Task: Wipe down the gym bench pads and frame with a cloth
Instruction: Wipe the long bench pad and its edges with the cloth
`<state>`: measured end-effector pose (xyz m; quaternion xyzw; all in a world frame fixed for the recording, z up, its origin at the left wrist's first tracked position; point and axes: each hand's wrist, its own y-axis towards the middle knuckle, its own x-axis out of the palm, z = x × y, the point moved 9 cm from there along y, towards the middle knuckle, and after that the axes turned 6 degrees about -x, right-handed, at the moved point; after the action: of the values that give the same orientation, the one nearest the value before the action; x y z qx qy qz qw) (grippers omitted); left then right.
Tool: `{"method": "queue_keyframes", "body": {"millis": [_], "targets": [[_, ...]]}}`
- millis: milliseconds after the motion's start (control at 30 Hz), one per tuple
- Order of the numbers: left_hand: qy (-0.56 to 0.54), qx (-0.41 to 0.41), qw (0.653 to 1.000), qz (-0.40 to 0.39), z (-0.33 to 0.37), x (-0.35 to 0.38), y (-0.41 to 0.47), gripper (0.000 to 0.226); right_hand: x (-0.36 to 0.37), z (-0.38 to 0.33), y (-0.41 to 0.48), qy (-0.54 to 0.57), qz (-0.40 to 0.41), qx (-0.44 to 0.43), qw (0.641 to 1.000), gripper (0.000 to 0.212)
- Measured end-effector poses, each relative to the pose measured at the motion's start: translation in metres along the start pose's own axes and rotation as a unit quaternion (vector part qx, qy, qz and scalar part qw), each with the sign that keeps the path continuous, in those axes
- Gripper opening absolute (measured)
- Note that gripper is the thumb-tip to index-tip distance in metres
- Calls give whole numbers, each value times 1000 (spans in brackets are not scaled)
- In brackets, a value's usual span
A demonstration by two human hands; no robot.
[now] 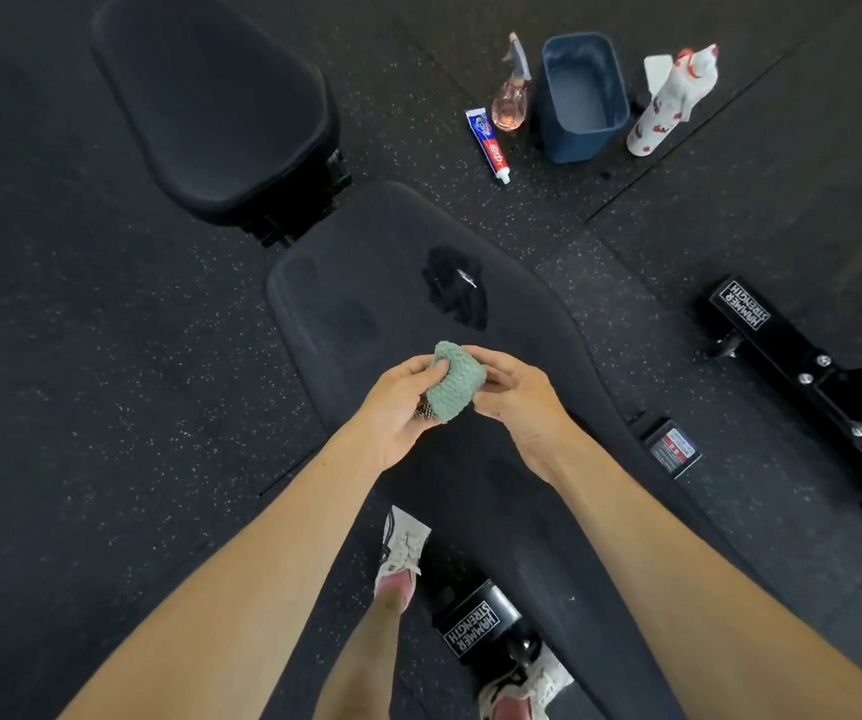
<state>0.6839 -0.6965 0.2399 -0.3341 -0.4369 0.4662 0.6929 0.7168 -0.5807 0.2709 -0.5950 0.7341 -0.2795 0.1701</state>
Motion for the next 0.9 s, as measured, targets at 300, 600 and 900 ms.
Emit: {"method": "queue_keyframes", "body": {"millis": [300, 600, 900], "targets": [[-15, -53, 997, -62, -12, 28, -5, 31, -25, 3, -16, 2, 53, -20, 998, 43], [72, 23, 997, -20, 17, 22, 3, 42, -40, 12, -6, -56, 163, 67, 983, 24], [35, 63, 997, 4, 50, 11, 21, 48, -22, -3, 30, 11, 122, 85, 989, 11]]}}
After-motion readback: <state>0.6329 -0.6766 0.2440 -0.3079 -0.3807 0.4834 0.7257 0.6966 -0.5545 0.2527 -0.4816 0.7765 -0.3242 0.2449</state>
